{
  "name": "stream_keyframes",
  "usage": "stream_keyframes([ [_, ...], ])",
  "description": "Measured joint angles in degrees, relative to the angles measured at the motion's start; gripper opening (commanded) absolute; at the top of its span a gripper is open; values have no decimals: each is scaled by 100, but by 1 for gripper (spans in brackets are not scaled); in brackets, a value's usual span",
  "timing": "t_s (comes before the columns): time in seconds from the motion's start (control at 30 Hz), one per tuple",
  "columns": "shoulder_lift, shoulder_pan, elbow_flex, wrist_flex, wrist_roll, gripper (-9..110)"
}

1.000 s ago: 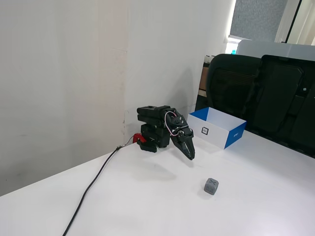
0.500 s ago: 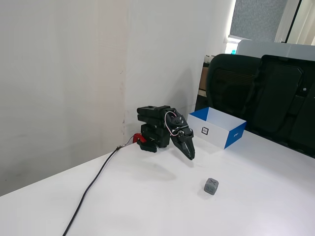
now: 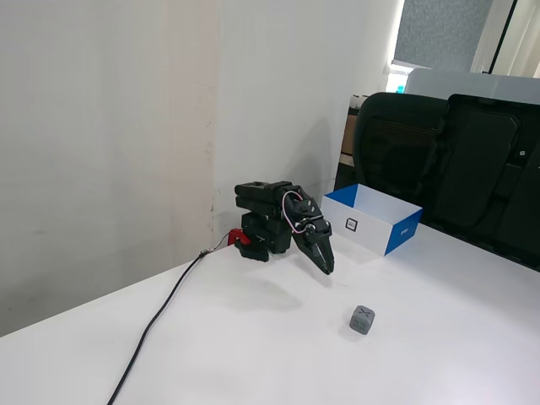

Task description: Grasp the gray block and put it in the box.

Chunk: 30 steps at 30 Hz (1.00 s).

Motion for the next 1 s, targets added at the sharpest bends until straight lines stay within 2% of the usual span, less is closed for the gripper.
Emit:
stream_keyframes([
  [0.4,0,123,0,0,0,0],
  [0.5,0,123,0,0,0,5],
  [0.63,0,290,0,0,35,1],
  [1.0,0,439,-246,396,0,2],
])
